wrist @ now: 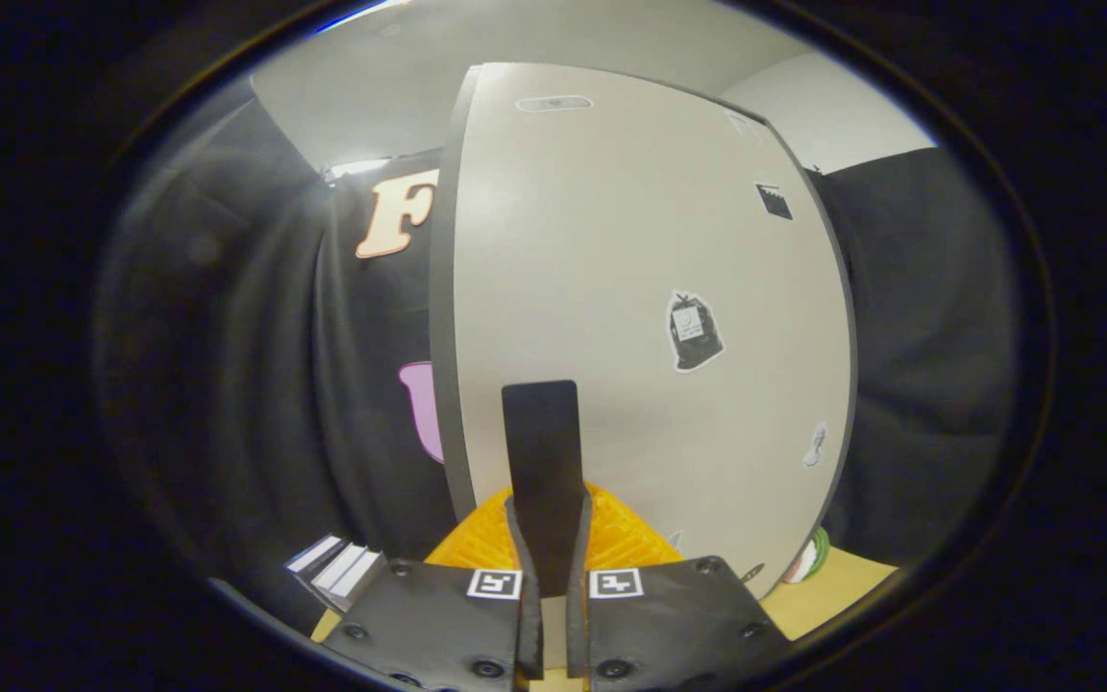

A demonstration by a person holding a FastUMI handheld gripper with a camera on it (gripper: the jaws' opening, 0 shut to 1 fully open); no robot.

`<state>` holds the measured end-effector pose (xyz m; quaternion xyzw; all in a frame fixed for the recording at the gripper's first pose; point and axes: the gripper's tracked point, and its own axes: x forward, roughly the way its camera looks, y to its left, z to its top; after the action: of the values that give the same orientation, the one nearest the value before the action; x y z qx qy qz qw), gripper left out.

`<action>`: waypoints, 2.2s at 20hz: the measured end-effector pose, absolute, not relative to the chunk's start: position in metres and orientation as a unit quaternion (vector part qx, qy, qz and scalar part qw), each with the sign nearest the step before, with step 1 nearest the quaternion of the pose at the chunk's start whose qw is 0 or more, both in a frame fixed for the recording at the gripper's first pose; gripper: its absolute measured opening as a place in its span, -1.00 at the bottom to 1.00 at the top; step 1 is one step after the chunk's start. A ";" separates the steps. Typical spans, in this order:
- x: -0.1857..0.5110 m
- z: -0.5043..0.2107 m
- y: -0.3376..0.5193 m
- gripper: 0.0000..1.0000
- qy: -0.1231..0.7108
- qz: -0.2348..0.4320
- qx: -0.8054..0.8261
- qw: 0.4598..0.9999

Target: Open the shoe cabinet door, grab the shoes and put them into the shoe cabinet, then close the shoe cabinet door.

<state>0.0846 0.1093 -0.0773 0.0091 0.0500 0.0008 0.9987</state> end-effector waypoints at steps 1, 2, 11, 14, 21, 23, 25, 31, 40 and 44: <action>0.074 -0.077 0.104 -0.77 0.049 0.006 0.012 0.999; 0.063 -0.075 0.099 -0.78 0.048 0.010 0.016 0.999; -0.006 -0.059 0.046 -0.78 0.063 0.084 0.022 0.994; -0.024 -0.052 0.024 -0.78 0.067 0.120 0.018 0.990; -0.054 -0.039 -0.046 -0.79 0.070 0.153 0.024 0.985; -0.059 -0.035 -0.066 -0.80 0.068 0.146 0.023 0.987; -0.062 -0.033 -0.085 -0.81 0.064 0.131 0.023 0.989; -0.067 -0.029 -0.148 -0.85 0.057 0.079 0.019 0.995; -0.050 -0.033 -0.218 -0.96 0.068 0.042 0.033 0.996; -0.049 -0.033 -0.228 -0.95 0.072 0.049 0.029 0.996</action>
<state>-0.0489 -0.2277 -0.0328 0.0290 0.0720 0.0487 0.9958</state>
